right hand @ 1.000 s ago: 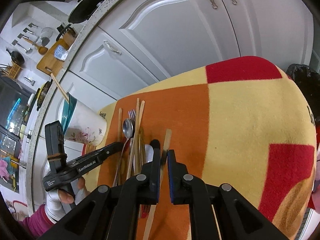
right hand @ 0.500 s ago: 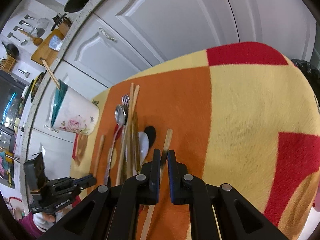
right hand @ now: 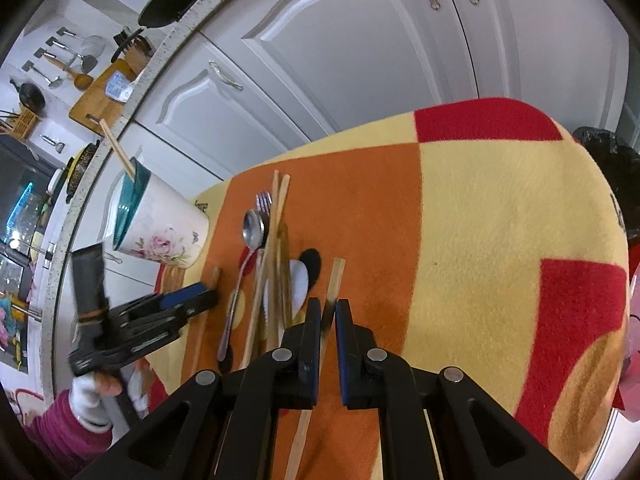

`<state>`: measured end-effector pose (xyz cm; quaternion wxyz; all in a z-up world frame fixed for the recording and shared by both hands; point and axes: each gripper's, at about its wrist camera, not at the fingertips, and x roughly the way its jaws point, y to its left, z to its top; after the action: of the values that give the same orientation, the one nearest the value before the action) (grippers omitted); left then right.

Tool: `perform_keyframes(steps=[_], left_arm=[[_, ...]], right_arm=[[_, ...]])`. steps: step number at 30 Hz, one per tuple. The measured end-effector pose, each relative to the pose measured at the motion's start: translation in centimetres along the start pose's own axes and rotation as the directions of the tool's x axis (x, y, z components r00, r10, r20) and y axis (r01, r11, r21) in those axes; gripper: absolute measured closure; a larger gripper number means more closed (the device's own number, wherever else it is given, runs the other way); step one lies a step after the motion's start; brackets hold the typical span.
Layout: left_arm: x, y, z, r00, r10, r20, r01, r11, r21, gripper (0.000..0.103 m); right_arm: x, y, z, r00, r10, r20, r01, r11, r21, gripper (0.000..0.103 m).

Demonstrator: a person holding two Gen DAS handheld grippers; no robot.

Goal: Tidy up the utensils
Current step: 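Lower the left tool onto a wooden chopstick beside the spoon and close, then lift both held chopsticks and carry them over the floral holder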

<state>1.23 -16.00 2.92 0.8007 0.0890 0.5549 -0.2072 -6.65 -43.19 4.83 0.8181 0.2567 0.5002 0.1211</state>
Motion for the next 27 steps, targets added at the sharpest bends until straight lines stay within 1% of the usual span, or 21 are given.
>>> perform_keyframes(steps=[1, 2, 3, 4, 7, 8, 11, 16, 19, 20, 22, 24, 25, 27], left_arm=[[0.0, -0.4, 0.2, 1.0, 0.013, 0.014, -0.013, 1.0, 0.016, 0.073], [0.1, -0.6, 0.3, 1.0, 0.026, 0.006, -0.026, 0.999, 0.03, 0.074], [0.0, -0.7, 0.3, 1.0, 0.029, 0.01, -0.03, 0.999, 0.041, 0.089], [0.0, -0.6, 0.3, 1.0, 0.014, 0.006, -0.014, 0.999, 0.044, 0.096], [-0.8, 0.8, -0.2, 0.999, -0.042, 0.006, 0.042, 0.999, -0.012, 0.097], [-1.6, 1.3, -0.5, 0.998, -0.061, 0.019, 0.062, 0.998, -0.033, 0.097], [-4.6, 2.0, -1.4, 0.993, -0.091, 0.076, 0.095, 0.994, -0.047, 0.097], [-10.6, 3.0, -2.9, 0.974, -0.13, 0.185, 0.14, 0.989, -0.045, 0.097], [-13.3, 3.4, -3.6, 0.961, -0.144, 0.238, 0.158, 0.987, -0.038, 0.097], [-13.5, 3.4, -3.4, 0.959, -0.144, 0.243, 0.158, 0.987, -0.038, 0.097], [-14.2, 4.1, -4.2, 0.959, -0.138, 0.249, 0.155, 0.987, -0.051, 0.097], [-14.5, 4.8, -5.0, 0.958, -0.13, 0.257, 0.153, 0.985, -0.073, 0.097], [-14.6, 4.7, -5.2, 0.956, -0.129, 0.262, 0.156, 0.984, -0.083, 0.097], [-15.1, 5.2, -5.7, 0.953, -0.133, 0.272, 0.165, 0.982, -0.096, 0.097]], right_arm=[[-0.2, 0.2, -0.1, 1.0, 0.002, 0.005, -0.002, 1.0, -0.003, 0.097], [-0.5, 0.5, -0.1, 1.0, 0.005, 0.01, -0.005, 1.0, -0.008, 0.097], [-0.7, 0.8, -0.2, 1.0, 0.007, 0.014, -0.007, 1.0, -0.014, 0.097], [-1.1, 1.2, -0.3, 1.0, 0.009, 0.019, -0.008, 1.0, -0.024, 0.097], [-2.2, 2.5, -0.5, 0.999, 0.014, 0.038, -0.012, 0.998, -0.057, 0.097], [-2.6, 3.0, -0.5, 0.999, 0.018, 0.045, -0.015, 0.998, -0.069, 0.097], [-3.6, 4.5, -0.8, 0.997, 0.034, 0.062, -0.028, 0.995, -0.1, 0.097], [-5.6, 7.7, -1.0, 0.993, 0.063, 0.105, -0.044, 0.985, -0.169, 0.097], [-5.9, 9.3, -1.0, 0.99, 0.075, 0.118, -0.049, 0.976, -0.21, 0.097], [-5.7, 9.6, -1.0, 0.991, 0.057, 0.117, -0.031, 0.976, -0.216, 0.097], [-5.0, 9.4, -0.9, 0.993, 0.013, 0.121, 0.013, 0.978, -0.208, 0.097], [-4.2, 7.9, -0.7, 0.989, -0.071, 0.129, 0.091, 0.983, -0.159, 0.097], [-3.6, 6.9, -0.6, 0.987, -0.105, 0.119, 0.12, 0.985, -0.127, 0.097], [-2.2, 4.6, -0.7, 0.987, -0.14, 0.072, 0.145, 0.987, -0.064, 0.094]])
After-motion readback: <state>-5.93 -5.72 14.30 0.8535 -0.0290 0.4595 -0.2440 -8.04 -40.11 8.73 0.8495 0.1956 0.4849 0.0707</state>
